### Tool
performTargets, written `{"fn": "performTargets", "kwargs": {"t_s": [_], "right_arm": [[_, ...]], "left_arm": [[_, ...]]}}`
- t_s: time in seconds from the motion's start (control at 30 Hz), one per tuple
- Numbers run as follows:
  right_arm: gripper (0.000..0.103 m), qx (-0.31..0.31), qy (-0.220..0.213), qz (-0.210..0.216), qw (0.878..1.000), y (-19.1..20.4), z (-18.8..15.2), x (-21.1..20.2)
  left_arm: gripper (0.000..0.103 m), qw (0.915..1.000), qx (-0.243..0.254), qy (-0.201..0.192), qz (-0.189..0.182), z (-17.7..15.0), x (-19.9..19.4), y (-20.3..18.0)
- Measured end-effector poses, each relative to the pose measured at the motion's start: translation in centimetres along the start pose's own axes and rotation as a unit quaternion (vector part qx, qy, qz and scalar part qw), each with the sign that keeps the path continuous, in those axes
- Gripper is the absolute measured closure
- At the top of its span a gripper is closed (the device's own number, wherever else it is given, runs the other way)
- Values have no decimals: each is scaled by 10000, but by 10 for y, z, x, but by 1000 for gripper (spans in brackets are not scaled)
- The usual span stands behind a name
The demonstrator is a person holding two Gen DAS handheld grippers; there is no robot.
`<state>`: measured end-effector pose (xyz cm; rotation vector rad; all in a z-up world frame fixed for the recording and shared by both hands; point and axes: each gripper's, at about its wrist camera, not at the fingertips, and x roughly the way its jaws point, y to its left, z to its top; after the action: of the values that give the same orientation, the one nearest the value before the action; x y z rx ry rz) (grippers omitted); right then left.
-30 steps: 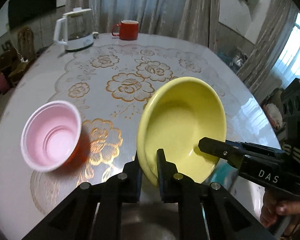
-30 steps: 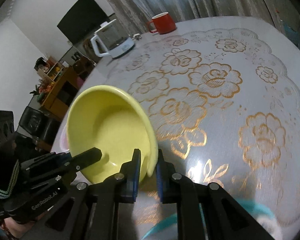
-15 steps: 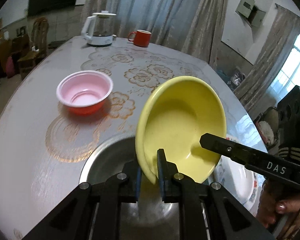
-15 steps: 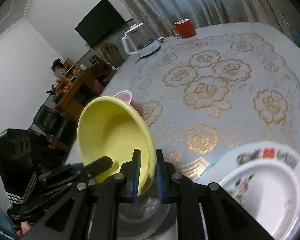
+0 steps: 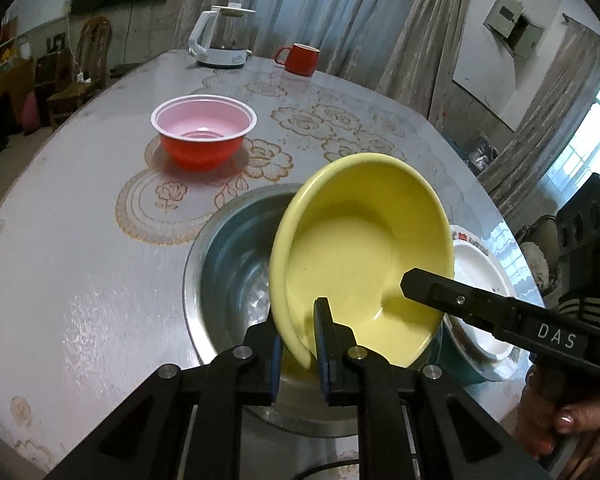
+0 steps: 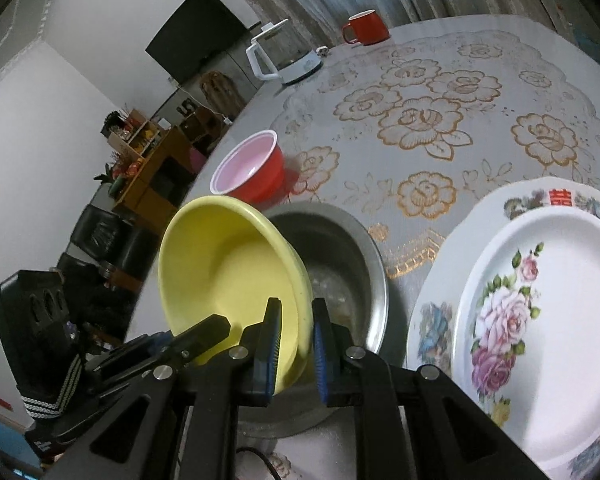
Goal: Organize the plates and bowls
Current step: 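Carry the yellow bowl with both tools and lower it into the steel basin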
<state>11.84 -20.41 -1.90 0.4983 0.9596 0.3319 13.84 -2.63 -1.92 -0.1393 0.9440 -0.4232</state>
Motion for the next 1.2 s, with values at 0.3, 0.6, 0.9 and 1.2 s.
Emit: {"fn": "performTargets", "kwargs": {"t_s": [0.3,0.6,0.9,1.2], "right_arm": [[87,38,9,-100,9999,1,-8,-2],[87,-75,266,-361,9990,5,-9,11],[88,-302,102,-759,9966,10,-7,12],[90,-496,-22,-1105,9926,11,-4,10]], "left_arm": [[88,9999,87,-3,52,-5,4,-1],[88,9993,200,32,311,-8,12,1],[68,9995,101,-218,180,-6,2,8],[65,9990,18,-436,79,-5,-10,11]]}}
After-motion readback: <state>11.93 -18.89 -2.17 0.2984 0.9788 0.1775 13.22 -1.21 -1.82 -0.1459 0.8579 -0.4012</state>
